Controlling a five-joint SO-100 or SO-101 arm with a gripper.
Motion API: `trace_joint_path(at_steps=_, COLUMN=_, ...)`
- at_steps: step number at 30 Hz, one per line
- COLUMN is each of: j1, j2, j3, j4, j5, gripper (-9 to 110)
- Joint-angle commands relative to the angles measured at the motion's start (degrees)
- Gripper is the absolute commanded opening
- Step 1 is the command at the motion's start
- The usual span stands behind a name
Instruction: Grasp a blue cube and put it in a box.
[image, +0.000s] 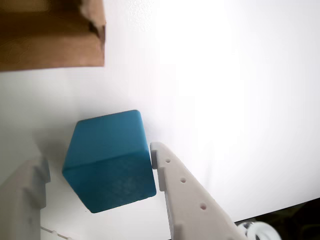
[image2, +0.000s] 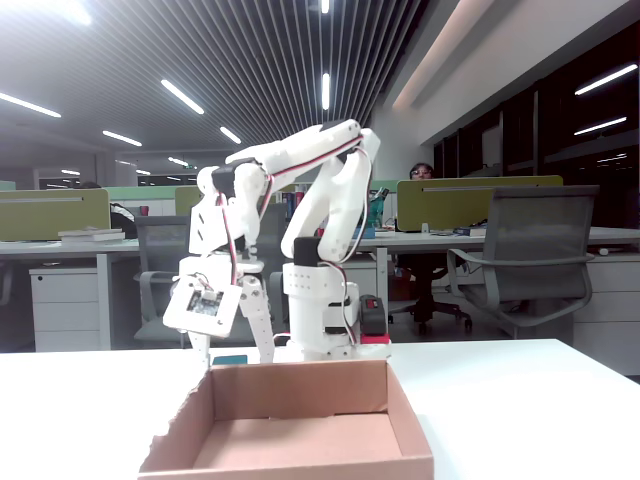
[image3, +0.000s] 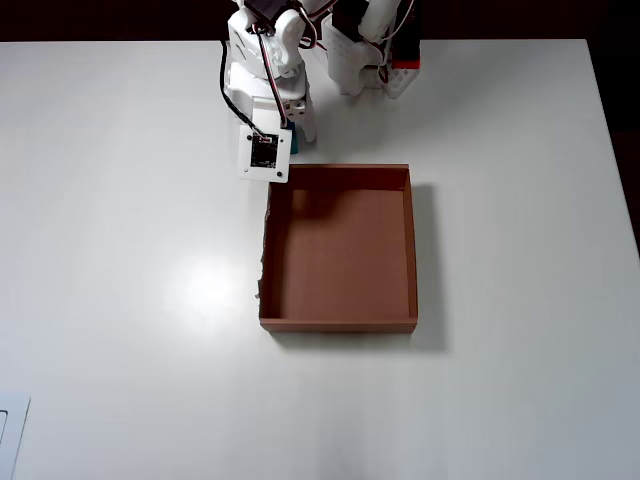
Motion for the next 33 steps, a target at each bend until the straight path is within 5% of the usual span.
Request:
trace_joint_path(at_steps=1, j1=-0.35, j2=1.58, j3=-1.67, j4=1.32, j5=-0.18, gripper=24)
trace_joint_path(at_steps=33, j1=-3.43, j2=2.81, j3=-7.38, j4=8.35, j5=4.13, gripper=15)
